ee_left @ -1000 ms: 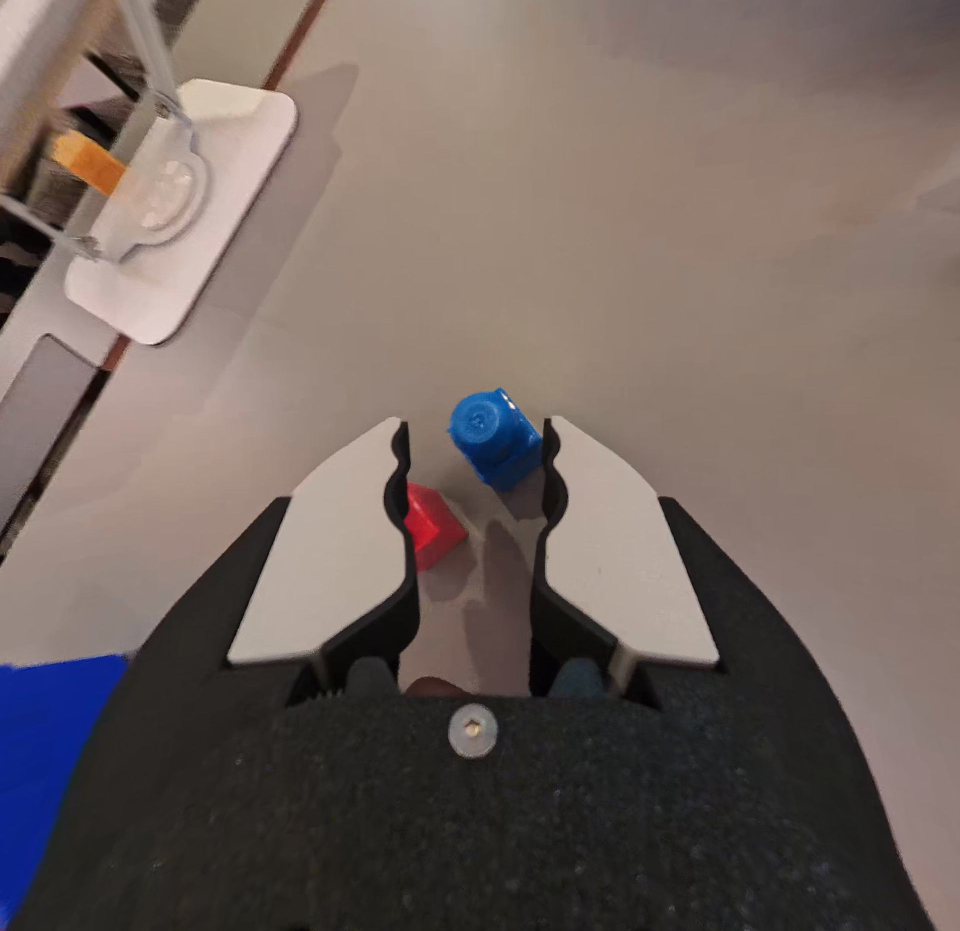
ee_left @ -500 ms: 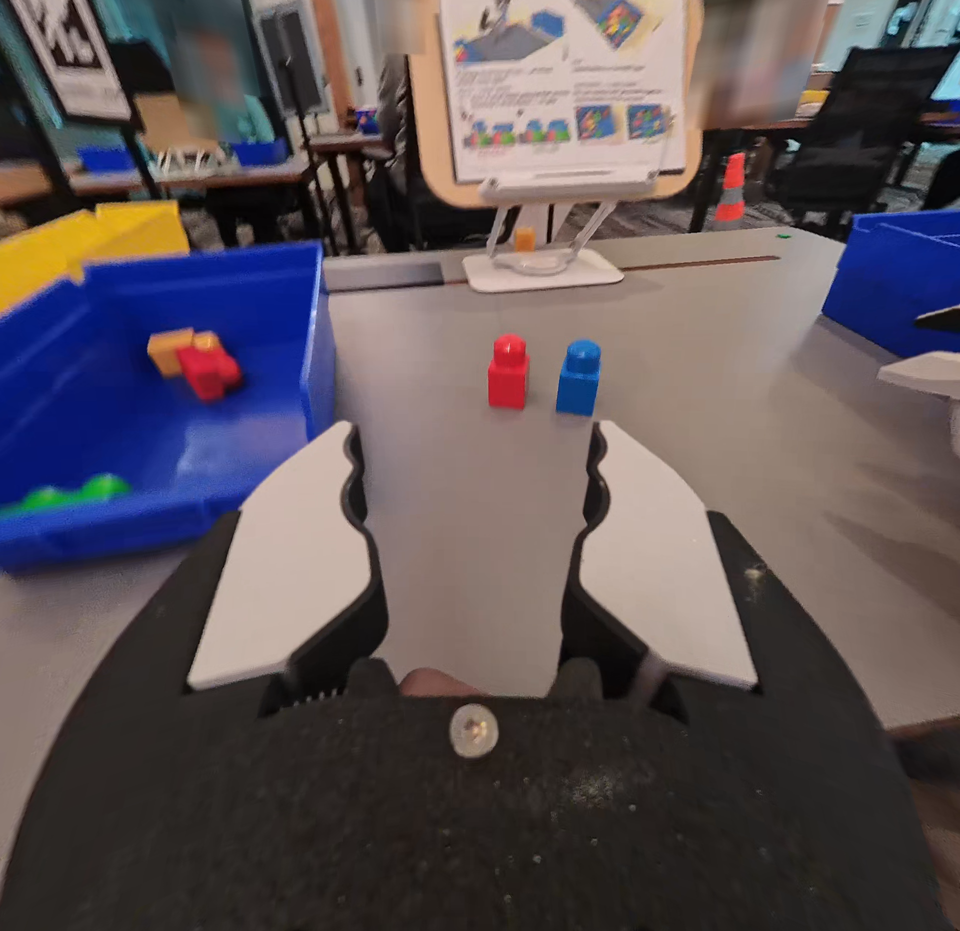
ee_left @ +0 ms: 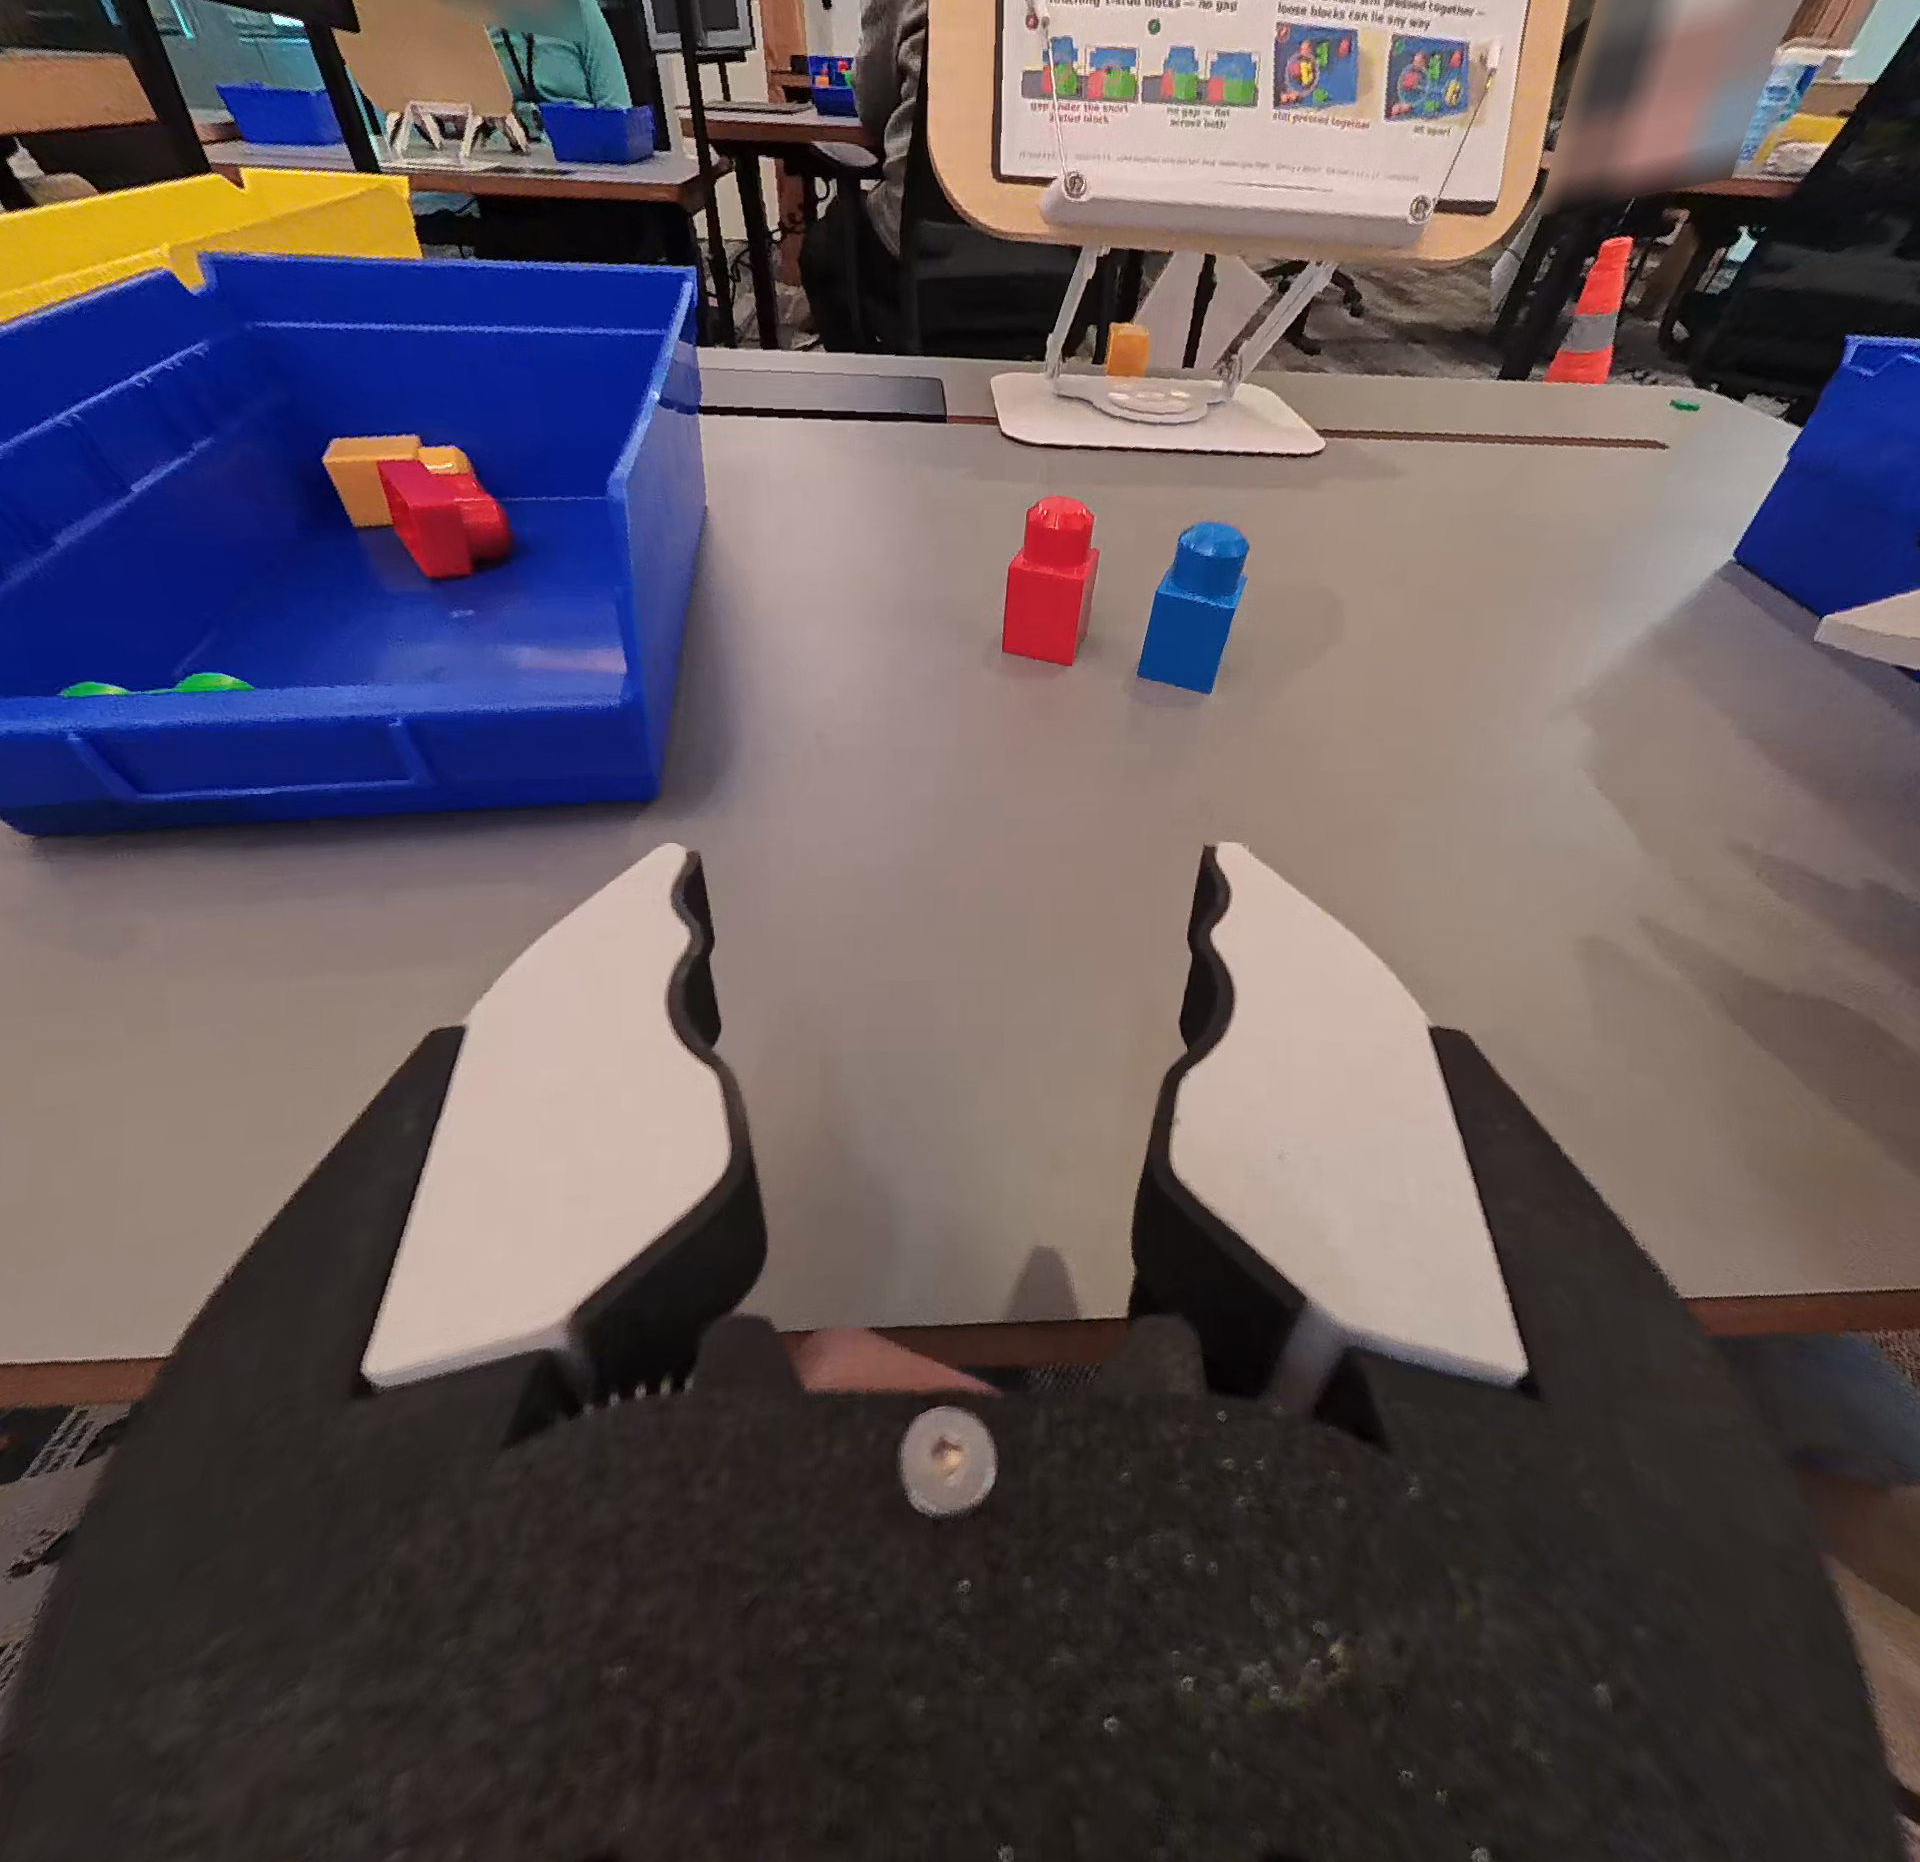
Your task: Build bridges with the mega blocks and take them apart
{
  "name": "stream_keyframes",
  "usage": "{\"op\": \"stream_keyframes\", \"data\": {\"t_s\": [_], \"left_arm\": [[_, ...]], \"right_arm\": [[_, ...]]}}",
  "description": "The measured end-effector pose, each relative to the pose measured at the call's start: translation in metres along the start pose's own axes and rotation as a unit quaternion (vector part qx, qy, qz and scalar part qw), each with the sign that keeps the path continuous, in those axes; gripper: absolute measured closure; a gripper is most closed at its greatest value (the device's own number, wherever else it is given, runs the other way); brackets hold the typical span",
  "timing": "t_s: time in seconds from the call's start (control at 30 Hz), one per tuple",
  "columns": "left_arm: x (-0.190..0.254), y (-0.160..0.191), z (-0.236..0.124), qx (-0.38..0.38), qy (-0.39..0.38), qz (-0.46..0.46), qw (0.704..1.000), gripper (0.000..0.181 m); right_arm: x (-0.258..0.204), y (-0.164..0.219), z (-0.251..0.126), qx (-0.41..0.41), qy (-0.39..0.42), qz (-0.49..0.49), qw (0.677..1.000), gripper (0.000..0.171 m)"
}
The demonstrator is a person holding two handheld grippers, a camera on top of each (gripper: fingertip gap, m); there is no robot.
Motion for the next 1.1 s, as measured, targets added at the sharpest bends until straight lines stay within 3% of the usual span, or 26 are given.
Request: {"op": "stream_keyframes", "data": {"t_s": [0.33,0.47,0.63,0.77,0.93,1.1], "left_arm": [[-0.002,0.003,0.006,-0.021,0.003,0.007,1.0,0.096],[-0.026,-0.034,0.024,-0.026,-0.016,0.042,0.999,0.103],[-0.097,-0.094,0.089,-0.072,-0.071,0.061,0.993,0.097],[-0.145,-0.113,0.158,-0.135,-0.078,0.023,0.987,0.096],[-0.185,-0.086,0.236,-0.217,-0.103,-0.021,0.97,0.091],[-0.213,-0.047,0.28,-0.288,-0.137,-0.057,0.946,0.095]], "right_arm": [[0.001,0.003,0.002,-0.004,-0.002,0.004,1.0,0.107],[0.002,0.004,0.002,-0.004,-0.002,0.005,1.0,0.107],[0.002,0.006,0.002,-0.006,-0.005,0.008,1.0,0.107],[0.004,0.006,0.003,-0.006,-0.006,0.013,1.0,0.107],[0.007,0.008,0.003,-0.006,-0.007,0.02,1.0,0.107],[0.009,0.008,0.003,-0.007,-0.005,0.021,1.0,0.107]]}}
Point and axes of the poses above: each gripper's, where its closed fingertips meet, z out along the fingers, y out of its underside, x = y × z across the jaws, the point moved 3 cm from there along -z, back along the fingers
